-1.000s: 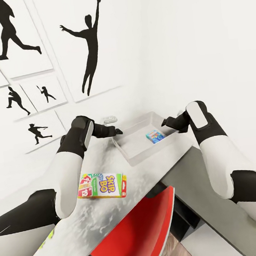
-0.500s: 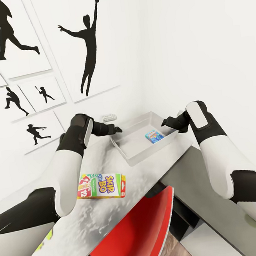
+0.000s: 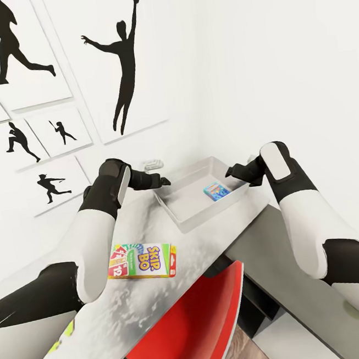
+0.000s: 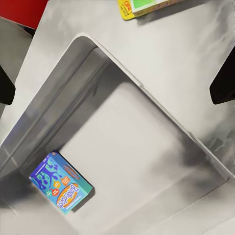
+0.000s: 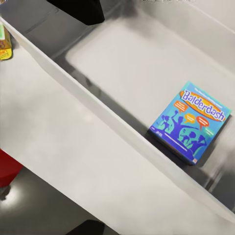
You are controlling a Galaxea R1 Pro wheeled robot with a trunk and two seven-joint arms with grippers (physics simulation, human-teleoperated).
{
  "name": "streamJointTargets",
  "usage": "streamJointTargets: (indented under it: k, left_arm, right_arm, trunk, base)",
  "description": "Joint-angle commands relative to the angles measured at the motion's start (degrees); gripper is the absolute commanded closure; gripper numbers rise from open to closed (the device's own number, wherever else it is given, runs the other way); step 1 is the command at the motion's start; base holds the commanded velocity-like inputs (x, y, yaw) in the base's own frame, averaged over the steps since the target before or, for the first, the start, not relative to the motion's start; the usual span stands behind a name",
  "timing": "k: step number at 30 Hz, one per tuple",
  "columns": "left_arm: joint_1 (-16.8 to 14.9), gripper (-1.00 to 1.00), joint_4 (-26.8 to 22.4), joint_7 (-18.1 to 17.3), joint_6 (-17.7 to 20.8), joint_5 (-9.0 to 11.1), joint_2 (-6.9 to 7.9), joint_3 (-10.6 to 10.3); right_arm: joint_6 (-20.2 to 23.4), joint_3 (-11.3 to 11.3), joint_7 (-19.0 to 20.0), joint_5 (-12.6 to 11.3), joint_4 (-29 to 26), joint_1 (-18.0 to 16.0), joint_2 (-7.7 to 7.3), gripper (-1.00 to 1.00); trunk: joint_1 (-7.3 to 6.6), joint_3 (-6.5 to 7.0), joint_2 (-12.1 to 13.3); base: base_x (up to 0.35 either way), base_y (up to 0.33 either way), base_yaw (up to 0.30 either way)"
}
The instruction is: Put all the toys in the child's room - the three board games (two on the bed and one on the table), the two jigsaw puzzles on the table, and the tennis ball on the table - inside the toy box on the table in the child's room.
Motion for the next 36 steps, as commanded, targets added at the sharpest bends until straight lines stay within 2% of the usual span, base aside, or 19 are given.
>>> streamJointTargets:
  k: [1, 6, 16, 25, 36]
  left_arm:
    - [-0.1, -1.00, 0.0, -0.4, 0.2, -0.6, -0.08, 0.4]
    - [-0.1, -1.00, 0.0, 0.2, 0.2, -0.7, -0.08, 0.4]
    - [-0.1, -1.00, -0.1, 2.6, 0.2, -0.6, -0.08, 0.5]
    - [-0.6, -1.00, -0.2, 4.4, 0.1, -0.6, -0.08, 0.6]
    - [-1.5, -1.00, -0.4, 4.8, 0.0, 0.1, -0.08, 0.7]
  right_arm:
    - [0.1, -0.2, -0.6, -0.6, 0.0, -0.1, 0.07, -1.00]
    - [0.1, -0.1, -0.3, -0.6, 0.0, -0.1, 0.38, -1.00]
    - [0.1, -0.1, -0.1, -0.6, 0.0, -0.1, 2.38, -1.00]
    - [0.1, 0.0, 0.0, -0.6, 0.0, -0.1, 2.98, -1.00]
    - [0.1, 0.0, 0.0, -0.6, 0.0, -0.1, 3.99, -1.00]
  trunk:
    - [0.03, -0.11, -0.1]
    - [0.03, -0.11, -0.1]
    - [0.03, -0.11, -0.1]
    - [0.03, -0.14, -0.1]
    - [0.03, -0.78, -0.1]
  base:
    - [0.000, 0.000, 0.000]
    - [0.000, 0.000, 0.000]
    - [0.000, 0.000, 0.000]
    - [0.000, 0.000, 0.000]
    - [0.000, 0.000, 0.000]
